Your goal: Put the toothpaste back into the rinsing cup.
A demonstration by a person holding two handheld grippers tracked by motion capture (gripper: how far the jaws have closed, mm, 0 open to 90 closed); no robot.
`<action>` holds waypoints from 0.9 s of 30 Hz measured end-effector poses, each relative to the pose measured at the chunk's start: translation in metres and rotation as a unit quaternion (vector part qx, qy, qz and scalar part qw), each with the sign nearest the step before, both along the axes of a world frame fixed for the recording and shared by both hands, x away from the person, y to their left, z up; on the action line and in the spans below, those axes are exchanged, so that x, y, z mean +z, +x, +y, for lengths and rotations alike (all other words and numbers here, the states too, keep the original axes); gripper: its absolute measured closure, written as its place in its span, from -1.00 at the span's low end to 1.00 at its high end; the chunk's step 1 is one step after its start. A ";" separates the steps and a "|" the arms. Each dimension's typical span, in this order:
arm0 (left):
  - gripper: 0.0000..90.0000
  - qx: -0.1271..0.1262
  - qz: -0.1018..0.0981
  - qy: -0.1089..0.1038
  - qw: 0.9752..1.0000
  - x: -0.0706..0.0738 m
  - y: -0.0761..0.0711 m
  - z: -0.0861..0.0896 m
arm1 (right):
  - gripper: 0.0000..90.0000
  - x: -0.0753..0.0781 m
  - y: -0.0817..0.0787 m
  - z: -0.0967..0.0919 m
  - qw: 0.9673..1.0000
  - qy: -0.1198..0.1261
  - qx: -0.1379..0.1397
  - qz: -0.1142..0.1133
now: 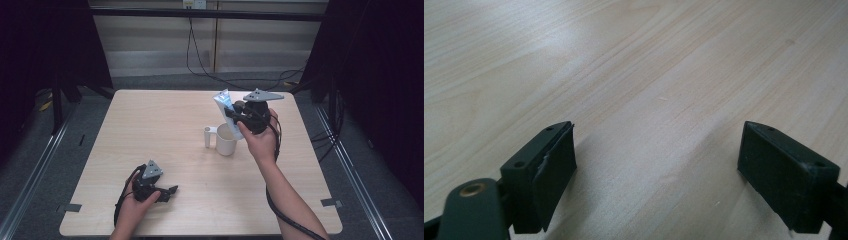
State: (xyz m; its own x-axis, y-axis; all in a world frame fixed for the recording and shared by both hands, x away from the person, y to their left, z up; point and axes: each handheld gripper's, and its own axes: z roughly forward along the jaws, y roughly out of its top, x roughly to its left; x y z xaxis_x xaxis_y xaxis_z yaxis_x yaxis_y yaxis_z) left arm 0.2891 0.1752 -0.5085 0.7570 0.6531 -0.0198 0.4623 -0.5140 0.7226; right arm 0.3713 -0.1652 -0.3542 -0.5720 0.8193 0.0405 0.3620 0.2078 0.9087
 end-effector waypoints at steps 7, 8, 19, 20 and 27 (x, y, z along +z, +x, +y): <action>-0.66 0.000 0.000 -0.001 1.000 0.000 0.000 0.000 | 0.59 -0.005 0.008 0.002 1.000 -0.004 -0.008 0.001; -0.66 -0.001 0.000 0.000 1.000 0.000 0.000 0.000 | 0.59 -0.006 0.009 0.003 1.000 -0.005 -0.008 0.000; -0.66 -0.002 0.001 -0.001 1.000 0.000 0.000 0.000 | 0.59 -0.006 0.019 0.010 1.000 -0.005 -0.012 -0.008; -0.66 -0.002 0.001 -0.002 1.000 0.000 0.000 0.000 | 0.59 -0.007 0.020 0.011 1.000 -0.005 -0.010 -0.006; -0.66 -0.002 0.001 -0.002 1.000 0.000 0.000 0.000 | 0.59 -0.012 0.023 0.017 1.000 -0.008 -0.013 -0.008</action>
State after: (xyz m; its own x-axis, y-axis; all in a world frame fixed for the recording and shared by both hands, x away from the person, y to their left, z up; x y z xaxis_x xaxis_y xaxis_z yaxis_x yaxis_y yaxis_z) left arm 0.2887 0.1747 -0.5086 0.7598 0.6498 -0.0239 0.4615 -0.5129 0.7238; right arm 0.3946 -0.1480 -0.3664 -0.5504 0.8347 0.0190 0.3533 0.2122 0.9111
